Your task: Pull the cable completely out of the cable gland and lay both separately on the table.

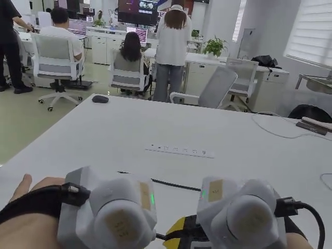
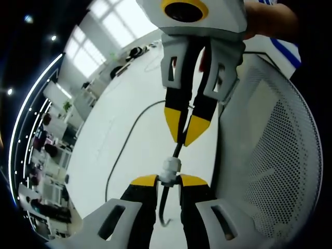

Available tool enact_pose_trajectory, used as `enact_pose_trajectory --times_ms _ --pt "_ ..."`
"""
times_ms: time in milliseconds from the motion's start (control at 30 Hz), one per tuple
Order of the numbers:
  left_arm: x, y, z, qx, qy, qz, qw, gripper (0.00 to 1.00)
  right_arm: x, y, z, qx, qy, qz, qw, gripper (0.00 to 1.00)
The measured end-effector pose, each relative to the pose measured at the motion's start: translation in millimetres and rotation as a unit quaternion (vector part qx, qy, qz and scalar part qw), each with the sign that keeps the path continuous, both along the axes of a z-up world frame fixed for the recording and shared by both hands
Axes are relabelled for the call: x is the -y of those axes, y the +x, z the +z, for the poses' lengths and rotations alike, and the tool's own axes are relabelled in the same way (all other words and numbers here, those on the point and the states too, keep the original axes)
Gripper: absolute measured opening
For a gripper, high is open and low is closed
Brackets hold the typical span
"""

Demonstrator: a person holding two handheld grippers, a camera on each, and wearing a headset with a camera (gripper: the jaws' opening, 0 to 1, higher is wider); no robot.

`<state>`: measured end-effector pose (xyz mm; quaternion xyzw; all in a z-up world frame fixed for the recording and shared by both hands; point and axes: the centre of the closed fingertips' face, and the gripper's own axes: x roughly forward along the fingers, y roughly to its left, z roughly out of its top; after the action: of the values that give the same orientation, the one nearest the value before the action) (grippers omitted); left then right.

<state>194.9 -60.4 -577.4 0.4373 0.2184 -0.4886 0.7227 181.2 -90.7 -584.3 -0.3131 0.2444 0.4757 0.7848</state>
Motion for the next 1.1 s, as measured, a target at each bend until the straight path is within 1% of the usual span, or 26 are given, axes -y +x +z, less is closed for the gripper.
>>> enact_pose_trajectory --times_ms 67,167,233,333,467,500,633,700,800,867,1000,1067,1100 --pt "-1.3 -0.2 -0.5 -0.001 0.0 0.002 1.0 0.16 6.4 -1.6 -2.3 -0.004 0.0 -0.006 1.0 0.03" --pt "-3.1 0.0 -0.9 -0.003 -0.001 0.005 1.0 0.16 18.4 -4.7 -8.3 -0.01 -0.008 -0.016 0.9998 0.03" --pt "-3.8 -0.1 -1.6 -0.004 -0.001 0.006 1.0 0.16 27.3 -7.2 -13.0 -0.015 -0.016 -0.019 0.9996 0.03" --pt "-5.1 -0.1 -2.3 -0.004 0.0 0.007 1.0 0.17 43.3 -9.4 -20.7 -0.022 -0.031 -0.03 0.9988 0.03" --pt "-5.9 -0.1 -1.9 -0.004 -0.002 0.01 0.9999 0.17 60.4 -10.6 -29.5 -0.029 -0.045 -0.047 0.9974 0.03" --pt "-6.3 0.2 -1.8 -0.004 -0.001 0.01 0.9999 0.17 66.9 -11.1 -33.0 -0.032 -0.053 -0.054 0.9967 0.03" --pt "-9.3 2.2 -0.6 -0.002 0.0 0.013 0.9999 0.16 86.2 -12.3 -43.8 -0.042 -0.068 -0.072 0.9942 0.03" --pt "-10.5 2.7 0.3 0.0 0.0 0.015 0.9999 0.16 92.0 -13.0 -47.1 -0.046 -0.071 -0.078 0.9934 0.03" --pt "-12.5 3.8 0.4 0.0 0.0 0.018 0.9998 0.16 107.1 -14.0 -56.9 -0.059 -0.082 -0.093 0.9906 0.03" --pt "-14.1 4.6 0.2 0.0 0.001 0.019 0.9998 0.16 114.6 -12.9 -62.8 -0.061 -0.092 -0.097 0.9892 0.03" --pt "-15.8 6.0 0.6 -0.001 0.002 0.022 0.9998 0.16 128.0 -10.7 -71.7 -0.072 -0.105 -0.111 0.9856 0.04" --pt "-15.9 6.4 1.7 0.0 -0.001 0.023 0.9997 0.16 129.7 -11.8 -73.9 -0.079 -0.109 -0.114 0.9843 0.04" --pt "-16.0 6.2 1.8 -0.001 -0.002 0.026 0.9997 0.16 127.8 -12.5 -73.3 -0.081 -0.106 -0.113 0.9845 0.06"
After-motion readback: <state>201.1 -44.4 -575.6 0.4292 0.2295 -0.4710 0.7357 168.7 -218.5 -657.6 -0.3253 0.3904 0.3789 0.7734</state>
